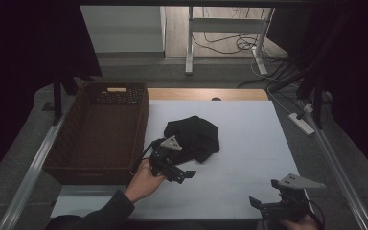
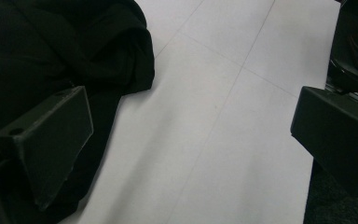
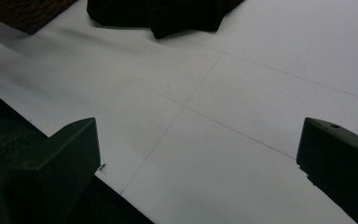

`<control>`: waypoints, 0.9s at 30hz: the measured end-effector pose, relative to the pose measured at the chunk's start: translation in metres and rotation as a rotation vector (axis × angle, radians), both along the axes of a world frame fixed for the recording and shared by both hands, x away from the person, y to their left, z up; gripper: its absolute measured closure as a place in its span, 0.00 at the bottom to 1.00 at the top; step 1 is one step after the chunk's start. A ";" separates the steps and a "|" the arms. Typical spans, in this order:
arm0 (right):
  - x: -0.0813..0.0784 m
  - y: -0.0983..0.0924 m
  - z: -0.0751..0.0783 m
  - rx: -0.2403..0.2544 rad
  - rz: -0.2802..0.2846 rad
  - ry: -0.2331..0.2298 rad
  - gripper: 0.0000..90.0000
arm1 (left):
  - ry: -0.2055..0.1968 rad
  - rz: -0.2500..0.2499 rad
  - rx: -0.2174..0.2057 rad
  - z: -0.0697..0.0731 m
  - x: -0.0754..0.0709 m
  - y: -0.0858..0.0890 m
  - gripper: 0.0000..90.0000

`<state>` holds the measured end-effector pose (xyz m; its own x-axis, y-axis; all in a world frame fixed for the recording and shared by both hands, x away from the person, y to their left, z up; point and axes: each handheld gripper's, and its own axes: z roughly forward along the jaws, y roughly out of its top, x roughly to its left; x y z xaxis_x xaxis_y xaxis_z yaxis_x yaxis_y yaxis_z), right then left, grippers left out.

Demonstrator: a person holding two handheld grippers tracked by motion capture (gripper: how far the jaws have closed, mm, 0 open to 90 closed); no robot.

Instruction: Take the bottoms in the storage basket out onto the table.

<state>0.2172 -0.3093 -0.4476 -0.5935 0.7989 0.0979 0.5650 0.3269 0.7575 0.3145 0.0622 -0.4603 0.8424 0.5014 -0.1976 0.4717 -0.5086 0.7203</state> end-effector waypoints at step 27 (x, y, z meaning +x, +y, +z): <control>0.000 0.000 0.000 0.000 0.004 0.000 0.00 | 0.002 0.014 -0.014 -0.001 -0.031 0.027 0.00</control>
